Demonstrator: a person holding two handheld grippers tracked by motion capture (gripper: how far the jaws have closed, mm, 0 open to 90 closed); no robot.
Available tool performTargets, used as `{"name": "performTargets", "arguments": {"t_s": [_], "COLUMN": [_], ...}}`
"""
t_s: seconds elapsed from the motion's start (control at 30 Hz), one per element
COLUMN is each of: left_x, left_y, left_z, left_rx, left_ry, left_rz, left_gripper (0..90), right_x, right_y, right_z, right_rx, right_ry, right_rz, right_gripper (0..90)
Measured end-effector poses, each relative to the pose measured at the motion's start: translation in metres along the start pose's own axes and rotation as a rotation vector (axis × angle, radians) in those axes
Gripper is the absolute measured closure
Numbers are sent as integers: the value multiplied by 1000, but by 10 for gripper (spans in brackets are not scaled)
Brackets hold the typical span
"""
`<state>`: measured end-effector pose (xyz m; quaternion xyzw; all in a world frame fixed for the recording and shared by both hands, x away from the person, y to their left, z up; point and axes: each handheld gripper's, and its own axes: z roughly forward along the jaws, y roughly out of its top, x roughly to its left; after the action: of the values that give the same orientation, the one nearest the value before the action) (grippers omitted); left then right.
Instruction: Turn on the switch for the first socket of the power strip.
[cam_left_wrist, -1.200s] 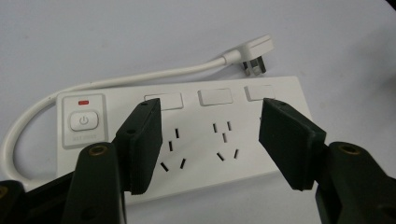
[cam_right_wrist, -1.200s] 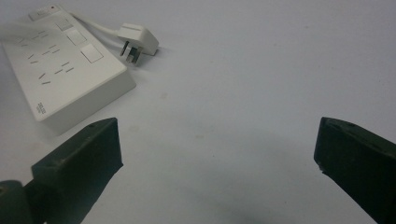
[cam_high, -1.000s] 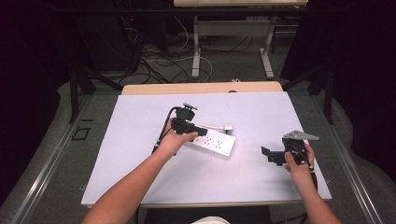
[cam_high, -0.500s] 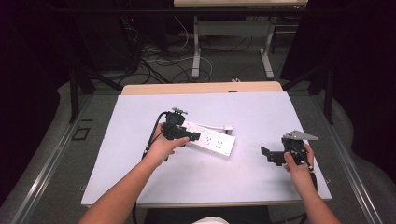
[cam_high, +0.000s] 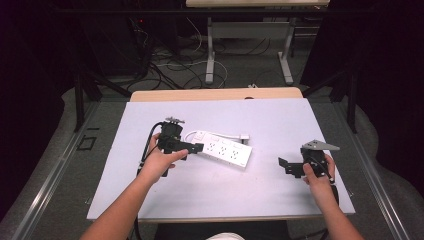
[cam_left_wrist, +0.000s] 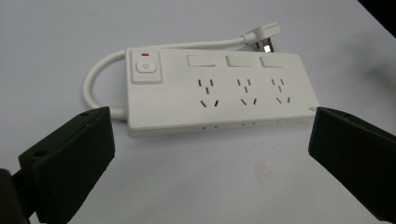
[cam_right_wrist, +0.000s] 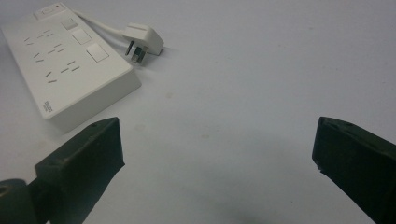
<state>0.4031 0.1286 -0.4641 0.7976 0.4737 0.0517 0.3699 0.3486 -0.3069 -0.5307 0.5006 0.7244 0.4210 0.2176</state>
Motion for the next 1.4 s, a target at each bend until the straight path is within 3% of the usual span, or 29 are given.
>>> {"name": "performTargets", "arguments": {"t_s": [0.23, 0.43, 0.77, 1.07, 1.33, 1.4], "left_x": [15, 31, 57, 76, 90, 93], "left_y": [-7, -15, -34, -58, -78, -83], "left_z": [-19, -35, -61, -72, -72, -71], "left_rx": [-35, -84, -138, -186, -201, -210], "left_ry": [-2, 35, 61, 106, 182, 184], "left_rz": [-56, -81, -127, -168, -171, -180], "left_gripper": [4, 4, 4, 5, 6, 6], "right_x": [0, -1, -1, -2, -2, -2], "right_y": [0, 0, 0, 0, -1, -1], "right_z": [0, -1, -2, -2, -2, -2], "right_rx": [-3, -2, -3, -3, -3, -2], "right_ry": [0, 0, -3, -10, -5, -6], "right_rz": [-2, -1, 7, 5, 7, 10], "right_gripper": [14, 14, 14, 14, 14, 14]}}
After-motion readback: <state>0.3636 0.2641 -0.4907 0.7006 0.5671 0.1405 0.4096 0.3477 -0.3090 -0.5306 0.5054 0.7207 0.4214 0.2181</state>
